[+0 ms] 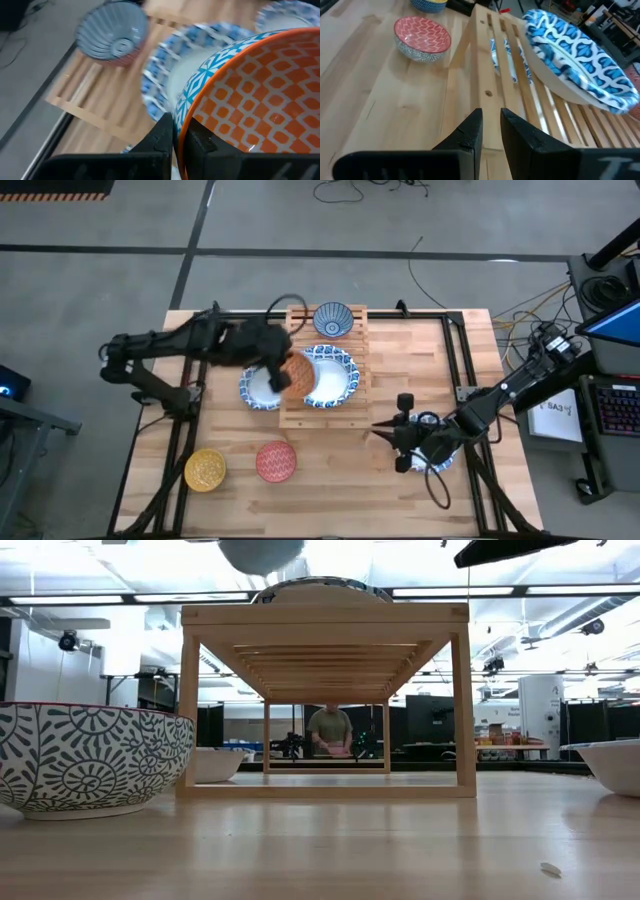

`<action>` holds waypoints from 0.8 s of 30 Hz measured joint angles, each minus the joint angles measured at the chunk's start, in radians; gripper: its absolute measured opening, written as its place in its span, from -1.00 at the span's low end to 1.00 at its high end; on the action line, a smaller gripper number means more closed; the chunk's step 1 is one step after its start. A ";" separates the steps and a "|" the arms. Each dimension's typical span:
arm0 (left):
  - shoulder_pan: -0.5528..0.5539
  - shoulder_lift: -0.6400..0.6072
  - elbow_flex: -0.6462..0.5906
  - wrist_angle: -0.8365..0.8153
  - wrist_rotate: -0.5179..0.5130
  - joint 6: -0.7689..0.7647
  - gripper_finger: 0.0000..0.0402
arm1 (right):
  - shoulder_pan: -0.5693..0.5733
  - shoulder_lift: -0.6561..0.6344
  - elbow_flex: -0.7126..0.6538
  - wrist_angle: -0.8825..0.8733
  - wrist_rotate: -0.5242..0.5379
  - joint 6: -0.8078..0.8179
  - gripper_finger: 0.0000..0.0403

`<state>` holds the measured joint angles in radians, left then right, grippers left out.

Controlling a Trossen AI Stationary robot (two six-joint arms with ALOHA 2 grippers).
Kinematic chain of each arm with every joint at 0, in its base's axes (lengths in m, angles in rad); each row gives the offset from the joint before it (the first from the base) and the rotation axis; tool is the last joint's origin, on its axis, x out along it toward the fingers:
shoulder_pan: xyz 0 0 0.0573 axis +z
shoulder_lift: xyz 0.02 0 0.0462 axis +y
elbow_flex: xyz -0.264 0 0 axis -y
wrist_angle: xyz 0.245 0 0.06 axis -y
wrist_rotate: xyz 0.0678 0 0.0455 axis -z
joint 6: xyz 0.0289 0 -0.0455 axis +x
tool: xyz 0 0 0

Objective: Place and stack bowls onto a shelf
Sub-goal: Stack the orange bowl on top of the blue bowl on the shelf

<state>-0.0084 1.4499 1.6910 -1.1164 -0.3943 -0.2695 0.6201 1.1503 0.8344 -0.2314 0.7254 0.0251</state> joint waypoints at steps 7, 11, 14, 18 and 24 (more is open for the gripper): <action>0.197 0.134 0.164 -0.017 0.083 0.052 -0.99 | 0.017 -0.098 -0.079 0.051 -0.001 -0.006 -0.72; 0.314 0.221 0.281 -0.025 0.149 0.070 -0.99 | 0.017 -0.130 -0.099 0.059 -0.001 0.001 -0.72; 0.396 0.303 0.385 -0.050 0.151 0.071 -0.99 | 0.018 -0.142 -0.111 0.059 -0.002 0.004 -0.72; 0.473 0.421 0.531 -0.138 0.181 0.092 -0.99 | 0.018 -0.144 -0.121 0.056 -0.003 0.007 -0.72; 0.518 0.523 0.637 -0.153 0.259 0.118 -0.99 | 0.018 -0.148 -0.121 0.058 -0.003 0.008 -0.72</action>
<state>0.5097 1.9730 2.3277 -1.2690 -0.1348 -0.1519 0.6376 1.0023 0.7132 -0.1736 0.7224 0.0326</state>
